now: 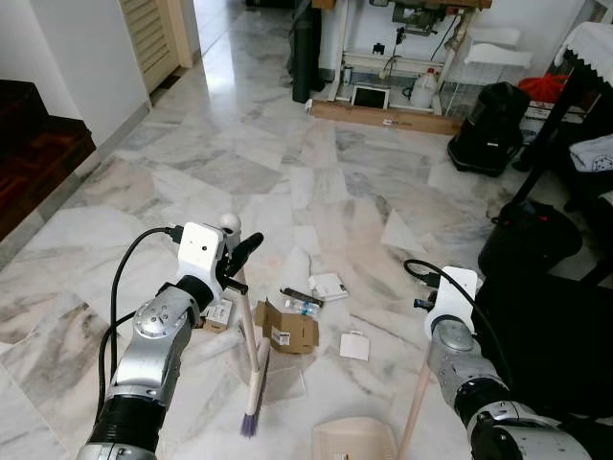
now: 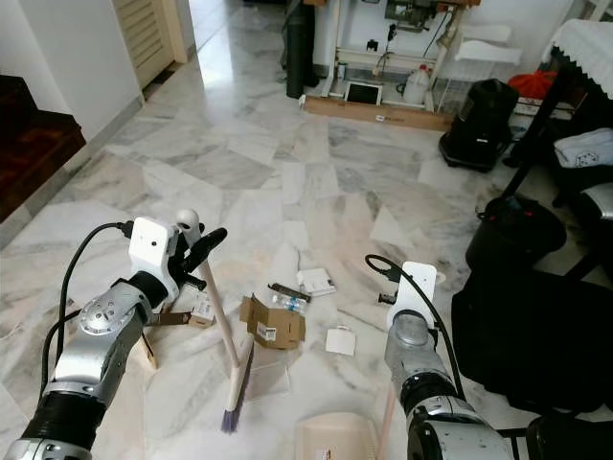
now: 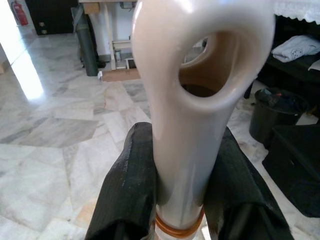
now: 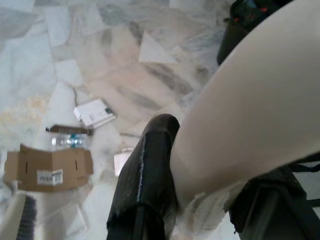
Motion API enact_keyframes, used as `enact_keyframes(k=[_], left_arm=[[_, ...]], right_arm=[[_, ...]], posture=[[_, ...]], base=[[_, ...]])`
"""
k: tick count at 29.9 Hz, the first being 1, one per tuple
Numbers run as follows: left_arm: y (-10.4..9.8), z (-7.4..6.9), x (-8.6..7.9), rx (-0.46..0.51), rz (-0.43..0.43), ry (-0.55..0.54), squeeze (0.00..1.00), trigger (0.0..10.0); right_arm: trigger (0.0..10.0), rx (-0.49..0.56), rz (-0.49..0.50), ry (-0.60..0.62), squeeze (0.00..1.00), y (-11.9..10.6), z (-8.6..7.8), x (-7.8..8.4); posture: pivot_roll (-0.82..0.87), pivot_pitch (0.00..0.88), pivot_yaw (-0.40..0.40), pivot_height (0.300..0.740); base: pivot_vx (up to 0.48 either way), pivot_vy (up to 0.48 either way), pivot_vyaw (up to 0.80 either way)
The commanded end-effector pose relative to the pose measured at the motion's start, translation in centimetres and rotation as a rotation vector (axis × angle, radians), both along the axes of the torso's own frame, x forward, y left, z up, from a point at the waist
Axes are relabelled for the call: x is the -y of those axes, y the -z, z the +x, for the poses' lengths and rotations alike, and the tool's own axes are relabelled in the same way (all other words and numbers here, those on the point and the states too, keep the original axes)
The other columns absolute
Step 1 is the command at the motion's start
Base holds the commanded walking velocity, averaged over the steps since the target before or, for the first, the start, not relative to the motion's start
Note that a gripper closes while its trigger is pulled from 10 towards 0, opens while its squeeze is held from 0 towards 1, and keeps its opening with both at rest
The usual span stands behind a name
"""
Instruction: Sweep floor
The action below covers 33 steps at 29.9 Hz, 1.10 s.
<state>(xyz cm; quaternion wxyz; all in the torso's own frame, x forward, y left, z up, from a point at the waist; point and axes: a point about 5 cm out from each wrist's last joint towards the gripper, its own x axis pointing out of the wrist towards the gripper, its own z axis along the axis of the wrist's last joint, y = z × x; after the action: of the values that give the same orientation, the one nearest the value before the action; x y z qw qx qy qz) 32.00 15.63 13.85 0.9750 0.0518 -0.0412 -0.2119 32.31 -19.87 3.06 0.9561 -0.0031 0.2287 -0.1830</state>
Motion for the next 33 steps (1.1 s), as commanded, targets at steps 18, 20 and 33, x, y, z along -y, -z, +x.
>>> enact_keyframes(k=[18, 20, 33], left_arm=[[-1.0, -0.1, 0.9, 0.021, 0.002, 0.073, 0.0, 10.0], [-1.0, -0.2, 0.9, 0.019, 0.003, 0.076, 0.0, 10.0], [-1.1, -0.2, 1.0, 0.018, 0.008, 0.088, 0.0, 10.0]], right_arm=[[10.0, 0.15, 0.022, 0.075, 0.0, -0.9, 0.0, 0.5], [10.0, 0.167, 0.012, 0.075, 0.0, -1.2, 0.1, 0.6], [10.0, 0.34, -0.041, 0.056, 0.0, -3.7, 1.2, 0.4]], posture=[[0.01, 0.065, -0.042, 0.74], [0.01, 0.065, -0.042, 0.74], [0.01, 0.07, -0.042, 0.74]], base=[[0.0, 0.0, 0.0], [0.0, 0.0, 0.0], [0.0, 0.0, 0.0]])
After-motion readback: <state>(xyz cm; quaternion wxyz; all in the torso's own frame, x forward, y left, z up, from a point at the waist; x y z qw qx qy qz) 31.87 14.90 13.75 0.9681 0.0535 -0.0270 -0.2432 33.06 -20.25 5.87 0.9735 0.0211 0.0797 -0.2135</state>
